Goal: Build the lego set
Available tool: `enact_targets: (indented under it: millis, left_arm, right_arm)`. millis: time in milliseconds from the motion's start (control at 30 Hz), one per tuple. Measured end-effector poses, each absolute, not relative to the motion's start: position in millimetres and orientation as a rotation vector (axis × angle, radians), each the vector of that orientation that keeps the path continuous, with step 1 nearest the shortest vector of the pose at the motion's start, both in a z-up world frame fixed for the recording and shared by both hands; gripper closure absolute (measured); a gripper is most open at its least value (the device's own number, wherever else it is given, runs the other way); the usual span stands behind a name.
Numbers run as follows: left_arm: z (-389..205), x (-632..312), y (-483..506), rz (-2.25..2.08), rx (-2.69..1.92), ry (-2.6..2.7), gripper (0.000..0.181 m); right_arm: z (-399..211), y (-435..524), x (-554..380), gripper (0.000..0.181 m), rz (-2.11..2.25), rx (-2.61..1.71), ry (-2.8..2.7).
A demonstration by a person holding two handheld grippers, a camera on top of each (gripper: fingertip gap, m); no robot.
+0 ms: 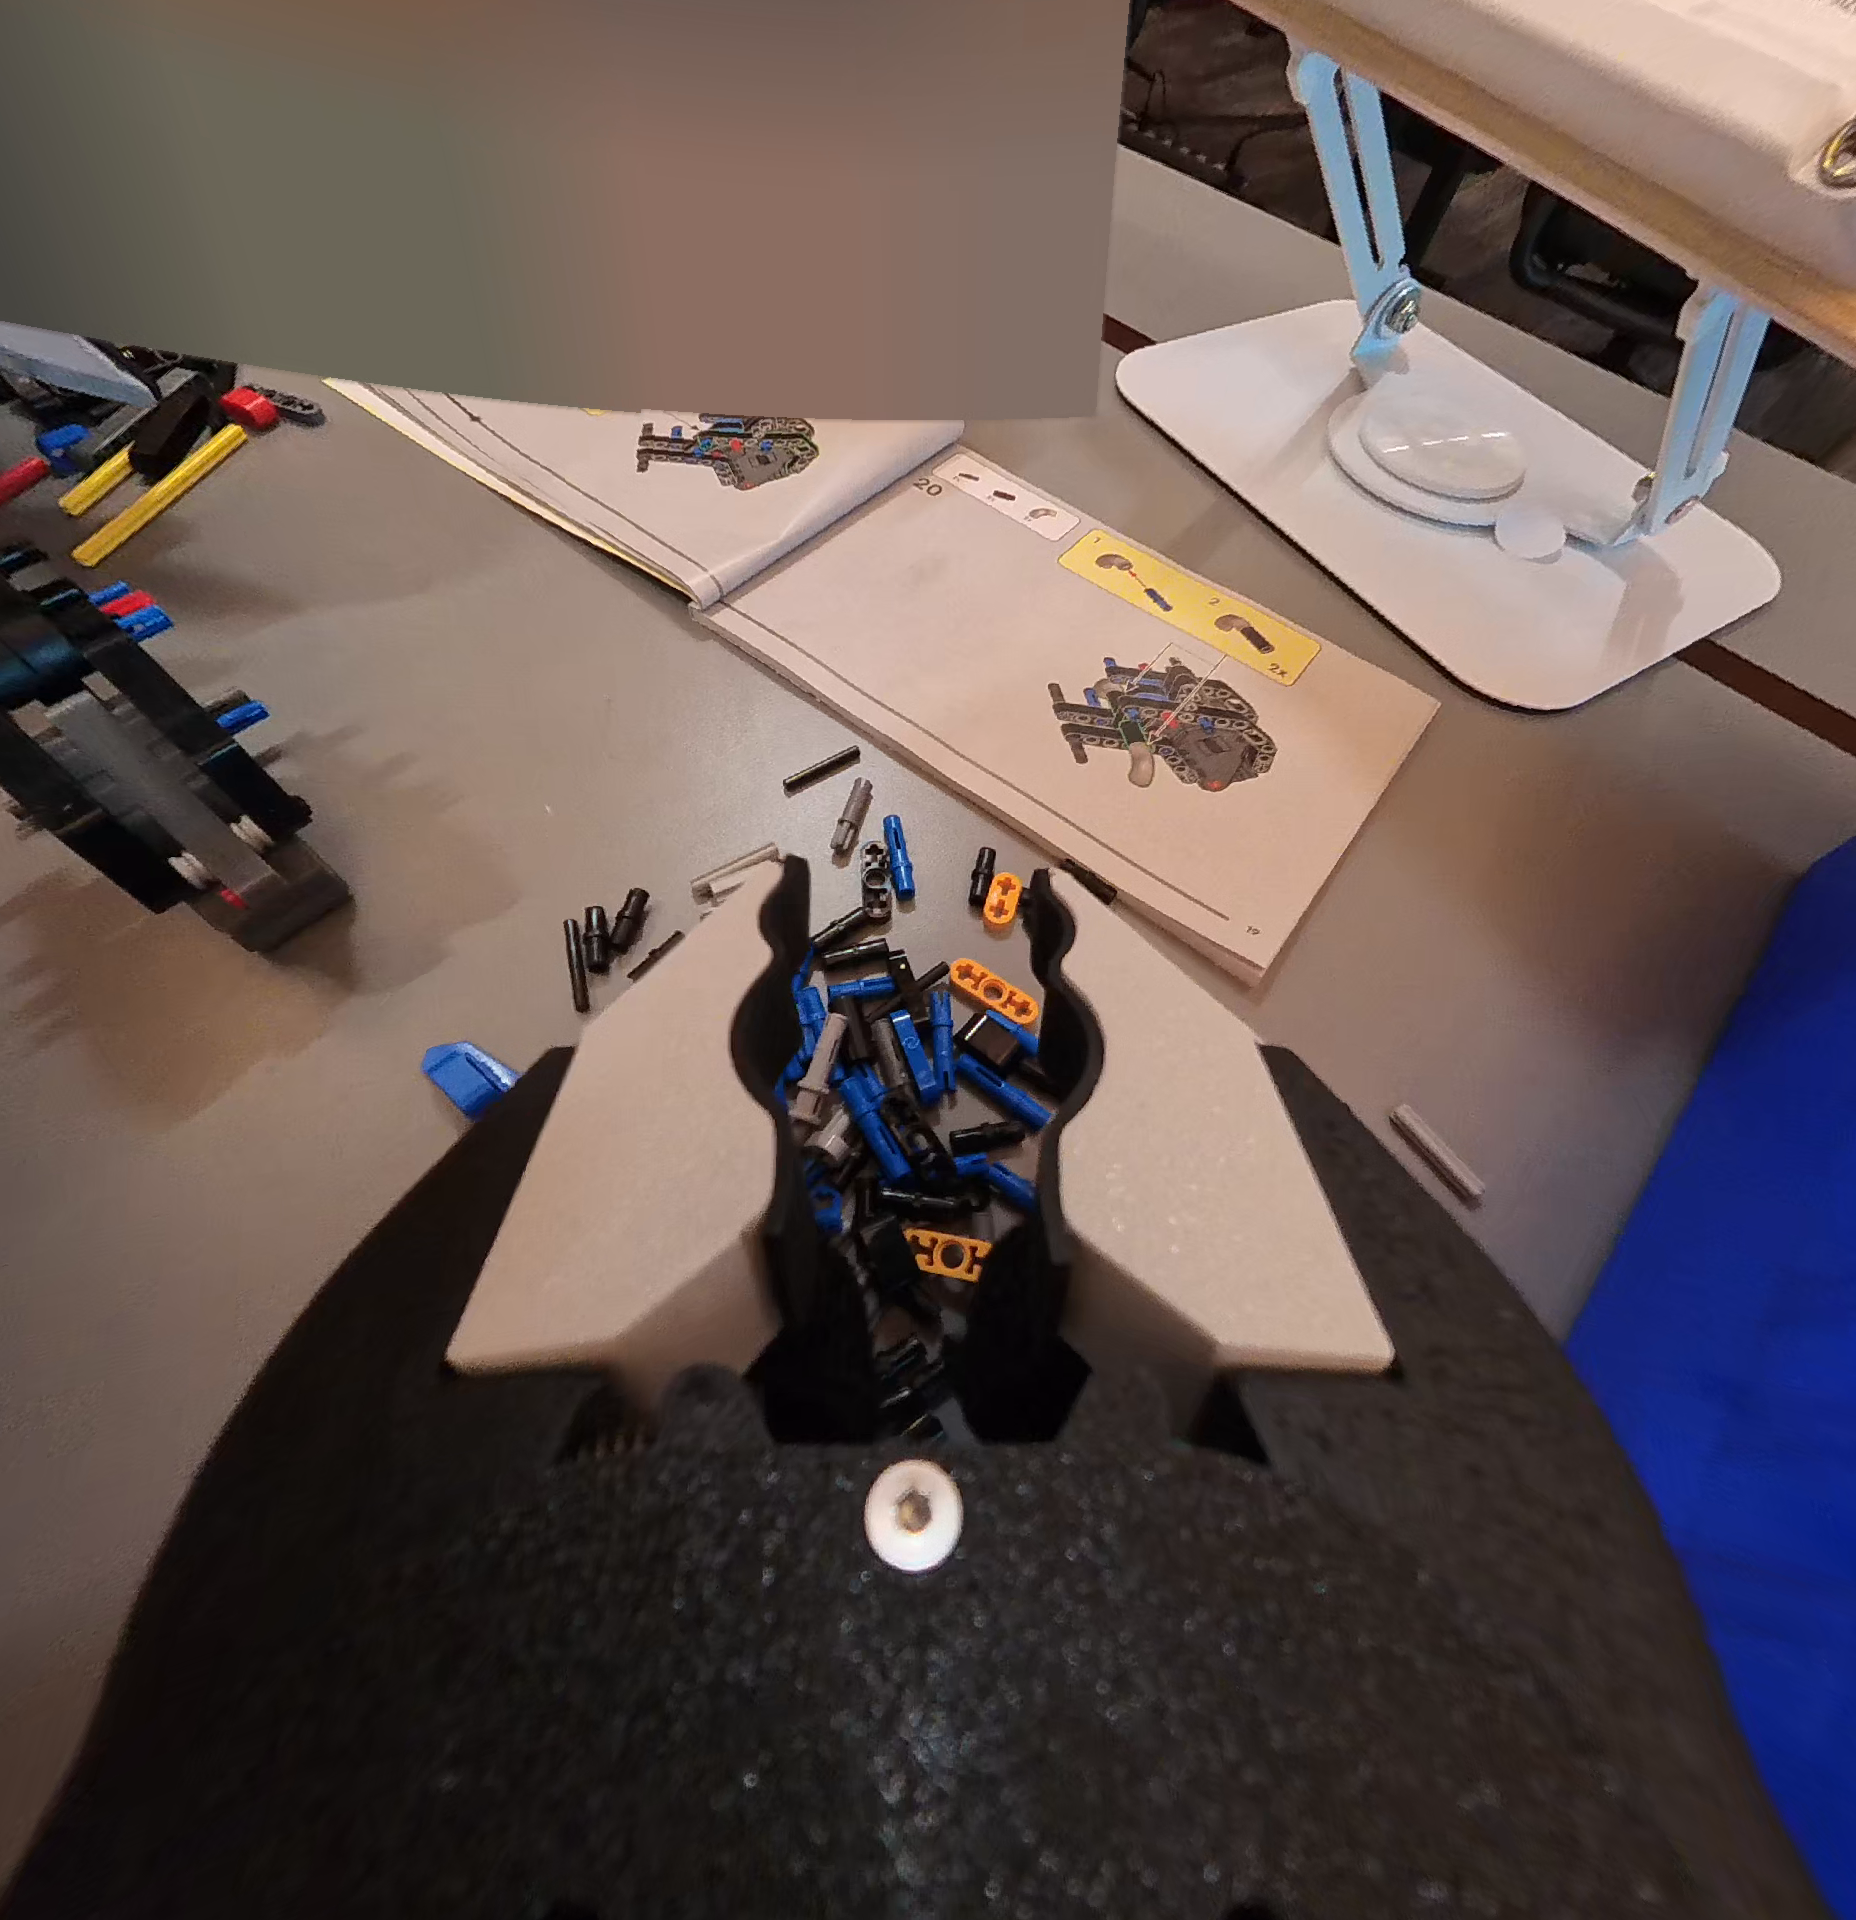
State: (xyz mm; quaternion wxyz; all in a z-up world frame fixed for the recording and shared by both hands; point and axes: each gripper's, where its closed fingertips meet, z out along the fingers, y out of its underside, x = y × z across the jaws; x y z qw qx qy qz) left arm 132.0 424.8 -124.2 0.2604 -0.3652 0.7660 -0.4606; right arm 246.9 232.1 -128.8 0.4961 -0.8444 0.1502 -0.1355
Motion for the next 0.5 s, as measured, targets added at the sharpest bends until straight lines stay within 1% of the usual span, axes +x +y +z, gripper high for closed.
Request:
enact_targets:
  millis: [267, 500]
  left_arm:
    - [-124.3, 132.6, 426.3, -1.246, -1.000, 2.076, 0.159]
    - [-103.3, 128.8, 428.5, -1.158, -0.922, 2.033, 0.160]
  right_arm:
    - [-128.5, 233.0, 244.6, 0.140, -0.307, -2.046, 0.360]
    - [-110.3, 237.3, 232.4, 0.141, -0.365, -2.029, 0.266]
